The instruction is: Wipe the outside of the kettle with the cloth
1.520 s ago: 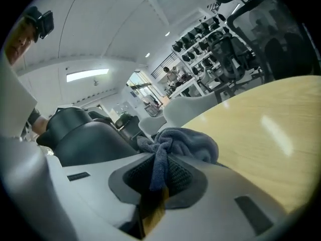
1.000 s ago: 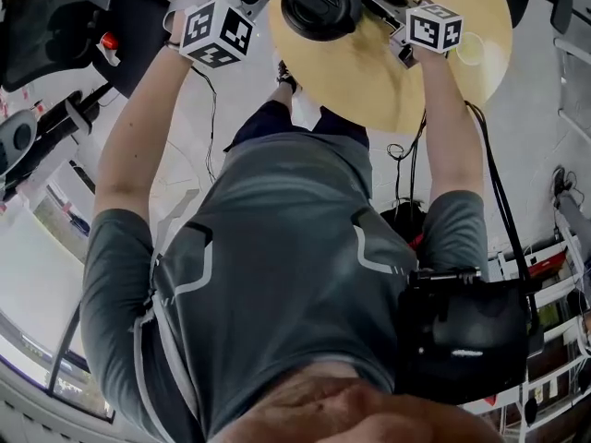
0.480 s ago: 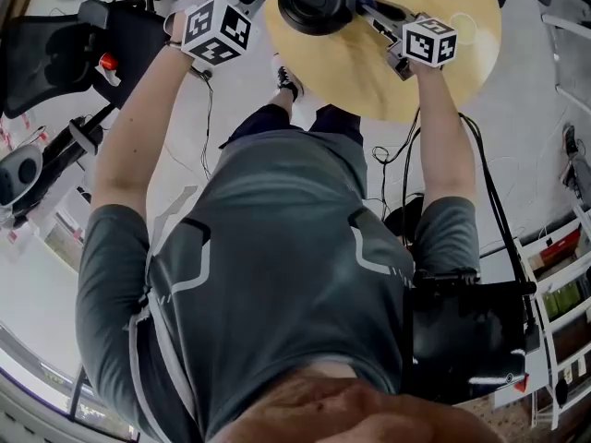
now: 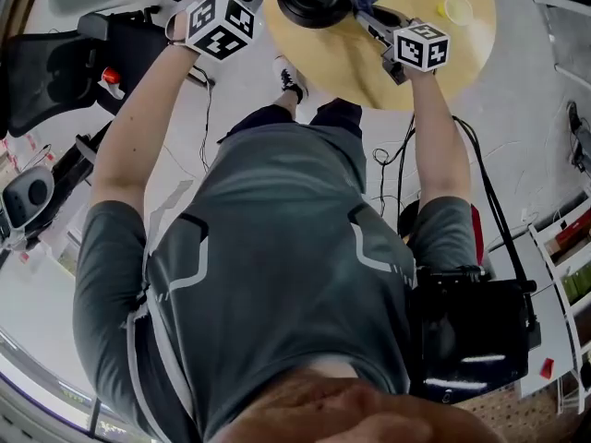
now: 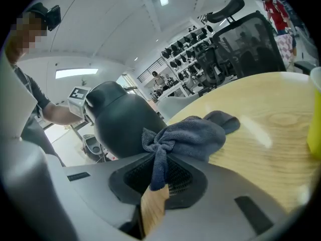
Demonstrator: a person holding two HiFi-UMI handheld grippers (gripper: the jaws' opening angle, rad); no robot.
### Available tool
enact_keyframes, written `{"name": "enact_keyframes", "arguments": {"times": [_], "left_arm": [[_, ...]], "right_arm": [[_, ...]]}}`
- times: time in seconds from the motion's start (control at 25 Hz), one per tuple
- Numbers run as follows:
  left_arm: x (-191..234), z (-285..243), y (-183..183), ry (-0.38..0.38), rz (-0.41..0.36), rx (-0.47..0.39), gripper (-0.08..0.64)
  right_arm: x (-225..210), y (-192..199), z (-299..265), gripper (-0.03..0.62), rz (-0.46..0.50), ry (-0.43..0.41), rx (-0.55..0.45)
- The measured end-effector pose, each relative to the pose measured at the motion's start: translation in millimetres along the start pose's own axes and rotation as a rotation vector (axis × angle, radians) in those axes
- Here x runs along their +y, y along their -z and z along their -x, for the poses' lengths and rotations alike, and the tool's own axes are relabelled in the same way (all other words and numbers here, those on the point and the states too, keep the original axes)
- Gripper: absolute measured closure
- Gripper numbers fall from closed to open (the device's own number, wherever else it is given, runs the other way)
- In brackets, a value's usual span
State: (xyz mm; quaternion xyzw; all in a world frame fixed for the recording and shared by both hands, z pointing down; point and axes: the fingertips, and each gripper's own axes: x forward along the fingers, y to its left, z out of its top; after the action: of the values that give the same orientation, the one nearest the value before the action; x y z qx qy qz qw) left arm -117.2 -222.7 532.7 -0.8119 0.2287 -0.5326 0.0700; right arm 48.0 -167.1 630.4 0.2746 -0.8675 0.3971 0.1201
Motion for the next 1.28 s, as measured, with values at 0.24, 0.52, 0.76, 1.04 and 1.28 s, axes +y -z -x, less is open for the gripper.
{"name": "enact_keyframes", "arguments": {"times": [0.24, 0.52, 0.76, 1.04, 1.28], "left_arm": [[-7.6, 13.0, 11.2, 0.05, 0.097, 0.052, 0.42], [-26.2, 28.8, 28.7, 0.101, 0.187, 0.067, 0.422], [-42.6, 32.7, 32.7, 0.146, 0.228, 0.062, 0.433], [-53.5, 38.3, 33.2, 0.168, 0.26, 0.032, 0.442], [-62.2, 46.9, 40.6, 0.171, 0.292, 0.004, 0.443]], "right_arm": [[17.1, 13.7, 5.4, 0.528, -0.01, 0.051, -0.031], [39.8, 40.1, 2.8, 0.528, -0.021, 0.081, -0.038], [61.7, 56.0, -10.3, 0.528, -0.02, 0.06, -0.012], [94.3, 60.6, -38.1, 0.528, 0.007, 0.027, 0.028], [121.7, 61.5, -70.0, 0.528, 0.034, 0.008, 0.043]]}}
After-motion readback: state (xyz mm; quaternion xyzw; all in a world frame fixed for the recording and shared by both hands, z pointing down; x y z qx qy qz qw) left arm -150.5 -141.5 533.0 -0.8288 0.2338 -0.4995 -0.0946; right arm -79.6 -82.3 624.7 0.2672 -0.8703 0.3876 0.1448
